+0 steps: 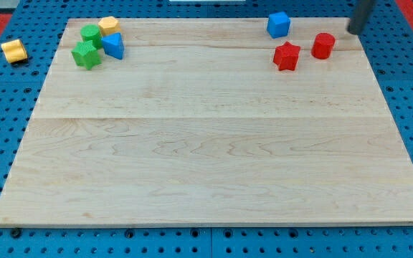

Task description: Push the red blocks towards the center right side of the board

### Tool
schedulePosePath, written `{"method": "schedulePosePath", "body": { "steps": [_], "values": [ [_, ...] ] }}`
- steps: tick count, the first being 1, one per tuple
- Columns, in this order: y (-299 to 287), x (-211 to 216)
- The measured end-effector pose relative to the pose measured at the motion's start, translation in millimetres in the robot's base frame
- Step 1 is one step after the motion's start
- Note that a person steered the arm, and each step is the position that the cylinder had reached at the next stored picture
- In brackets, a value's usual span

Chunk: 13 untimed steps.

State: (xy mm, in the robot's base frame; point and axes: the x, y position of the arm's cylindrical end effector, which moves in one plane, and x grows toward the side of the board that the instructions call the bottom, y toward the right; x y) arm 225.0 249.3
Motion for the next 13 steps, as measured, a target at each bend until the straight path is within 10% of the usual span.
{"method": "schedulePosePath", "body": {
  "steps": [3, 5, 6, 9, 13],
  "values": [
    [-39.1, 174.6],
    [25.3, 34.3],
    [-31.3, -10.6],
    [-87.3, 119.4],
    [-160.0, 157.8]
  ]
}}
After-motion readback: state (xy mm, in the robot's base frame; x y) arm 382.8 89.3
